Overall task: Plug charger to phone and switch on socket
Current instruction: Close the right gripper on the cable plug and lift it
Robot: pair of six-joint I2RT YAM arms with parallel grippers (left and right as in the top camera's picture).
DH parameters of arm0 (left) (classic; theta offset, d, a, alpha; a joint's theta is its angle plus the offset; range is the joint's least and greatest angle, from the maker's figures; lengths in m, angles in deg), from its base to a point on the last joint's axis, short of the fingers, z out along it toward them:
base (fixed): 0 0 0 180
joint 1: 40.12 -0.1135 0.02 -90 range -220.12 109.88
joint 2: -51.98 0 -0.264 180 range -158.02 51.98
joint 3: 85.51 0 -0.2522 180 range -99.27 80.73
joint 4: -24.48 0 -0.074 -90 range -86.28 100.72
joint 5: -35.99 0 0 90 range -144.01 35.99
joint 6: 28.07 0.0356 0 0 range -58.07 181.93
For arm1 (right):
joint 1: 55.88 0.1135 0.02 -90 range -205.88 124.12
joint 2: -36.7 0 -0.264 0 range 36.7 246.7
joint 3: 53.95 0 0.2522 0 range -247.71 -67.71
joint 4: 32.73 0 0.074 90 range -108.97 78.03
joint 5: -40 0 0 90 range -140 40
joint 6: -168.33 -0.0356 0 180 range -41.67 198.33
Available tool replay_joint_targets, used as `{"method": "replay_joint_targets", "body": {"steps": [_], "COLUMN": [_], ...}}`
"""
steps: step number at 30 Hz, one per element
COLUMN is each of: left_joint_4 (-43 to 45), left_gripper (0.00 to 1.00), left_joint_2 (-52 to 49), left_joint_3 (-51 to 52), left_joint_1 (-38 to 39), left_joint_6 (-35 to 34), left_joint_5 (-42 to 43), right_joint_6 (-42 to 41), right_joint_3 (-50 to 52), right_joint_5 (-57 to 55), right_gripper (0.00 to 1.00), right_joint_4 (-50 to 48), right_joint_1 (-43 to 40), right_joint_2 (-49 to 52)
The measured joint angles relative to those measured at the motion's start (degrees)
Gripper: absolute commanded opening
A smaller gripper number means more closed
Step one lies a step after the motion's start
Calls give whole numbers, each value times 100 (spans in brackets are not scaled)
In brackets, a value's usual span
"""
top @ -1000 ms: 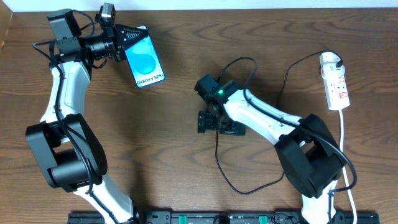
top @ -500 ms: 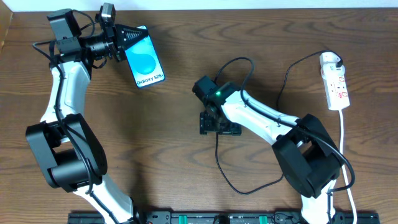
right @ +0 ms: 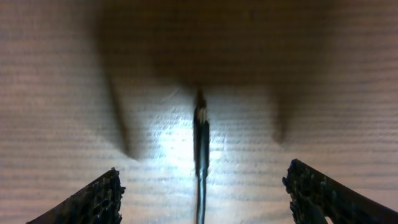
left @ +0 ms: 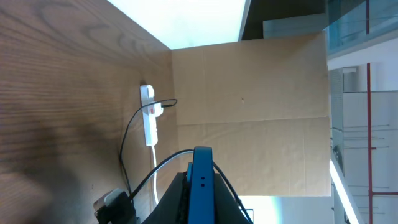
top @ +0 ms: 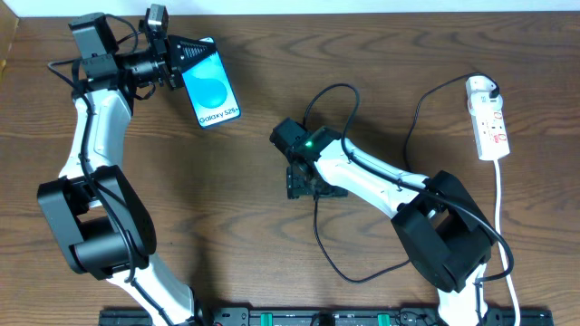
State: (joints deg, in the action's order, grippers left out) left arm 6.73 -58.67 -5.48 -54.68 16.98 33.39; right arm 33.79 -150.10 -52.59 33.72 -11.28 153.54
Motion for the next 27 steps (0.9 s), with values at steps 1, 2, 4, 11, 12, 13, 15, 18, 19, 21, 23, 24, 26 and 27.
{"method": "replay_joint_targets", "body": {"steps": [1, 2, 4, 11, 12, 13, 15, 18, 19, 21, 23, 24, 26, 27], "left_joint_4": [0, 0, 0, -2, 0, 0, -2, 0, 0, 0, 0, 0, 0, 0], "left_gripper": [7, 7, 7, 7, 8, 7, 7, 7, 7, 7, 7, 7, 7, 7], "left_joint_2": [0, 0, 0, 0, 0, 0, 0, 0, 0, 0, 0, 0, 0, 0], "left_joint_3": [0, 0, 0, 0, 0, 0, 0, 0, 0, 0, 0, 0, 0, 0], "left_joint_1": [0, 0, 0, 0, 0, 0, 0, 0, 0, 0, 0, 0, 0, 0], "left_joint_6": [0, 0, 0, 0, 0, 0, 0, 0, 0, 0, 0, 0, 0, 0], "left_joint_5": [-2, -2, -2, 0, -2, 0, -2, 0, 0, 0, 0, -2, 0, -2], "right_joint_6": [0, -7, -17, -20, -22, -24, -26, -52, -63, -87, -103, -98, -107, -107], "right_joint_3": [0, 0, 0, 0, 0, 0, 0, -13, -20, -31, -33, -33, -33, -33], "right_joint_5": [-31, -66, -105, -107, -105, -98, -83, -24, -4, 28, 46, 55, 72, 81], "right_gripper": [80, 79, 79, 77, 77, 77, 71, 57, 54, 48, 44, 42, 40, 39], "right_joint_4": [-24, -63, -103, -116, -111, -114, -116, -131, -133, -133, -129, -120, -76, -57], "right_joint_1": [0, 0, 0, 0, 0, 0, 0, 0, 0, 0, 0, 0, 0, 0], "right_joint_2": [0, 0, 11, 238, 238, 238, 243, 262, 269, 278, 280, 280, 280, 280]}}
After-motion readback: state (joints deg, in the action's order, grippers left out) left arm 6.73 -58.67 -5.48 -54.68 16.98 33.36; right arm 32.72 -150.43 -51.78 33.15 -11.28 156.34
